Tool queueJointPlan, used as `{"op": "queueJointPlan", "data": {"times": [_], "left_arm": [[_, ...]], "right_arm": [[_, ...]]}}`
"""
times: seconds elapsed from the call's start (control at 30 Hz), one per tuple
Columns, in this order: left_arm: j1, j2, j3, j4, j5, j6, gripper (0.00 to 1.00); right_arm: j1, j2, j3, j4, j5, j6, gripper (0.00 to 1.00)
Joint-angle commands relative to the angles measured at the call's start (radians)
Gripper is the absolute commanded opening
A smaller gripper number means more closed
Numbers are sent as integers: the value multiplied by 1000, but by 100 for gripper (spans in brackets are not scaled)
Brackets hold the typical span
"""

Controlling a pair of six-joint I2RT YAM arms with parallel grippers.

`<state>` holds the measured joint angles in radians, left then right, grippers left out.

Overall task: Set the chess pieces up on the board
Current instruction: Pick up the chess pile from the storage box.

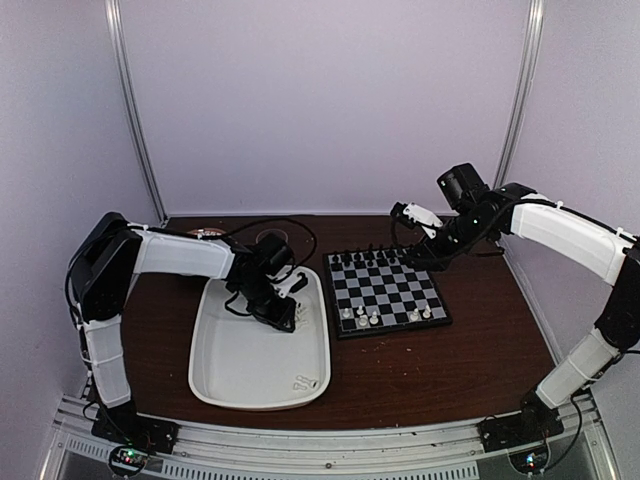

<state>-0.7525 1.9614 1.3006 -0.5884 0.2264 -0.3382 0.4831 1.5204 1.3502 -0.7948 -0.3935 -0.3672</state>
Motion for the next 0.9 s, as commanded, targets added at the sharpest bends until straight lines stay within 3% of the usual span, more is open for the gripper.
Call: {"op": "queueJointPlan", "data": {"times": [0.0, 0.17, 0.5, 0.67, 0.87], "left_arm": [[5, 24, 20, 37, 35, 9, 21], [4, 17, 7, 36, 48, 15, 22], [3, -34, -11, 26, 16, 25, 7], [2, -168, -72, 35, 19, 48, 5], [2, -382, -207, 193, 167, 77, 5]], "right_arm": [[-6, 0, -7, 11, -18, 1, 25], [-6, 4, -8, 11, -17, 2, 24], [-6, 17, 0, 6, -29, 0, 24], [-6, 26, 19, -1, -87, 12, 24], [-1, 110, 134, -66, -310, 61, 28]]}}
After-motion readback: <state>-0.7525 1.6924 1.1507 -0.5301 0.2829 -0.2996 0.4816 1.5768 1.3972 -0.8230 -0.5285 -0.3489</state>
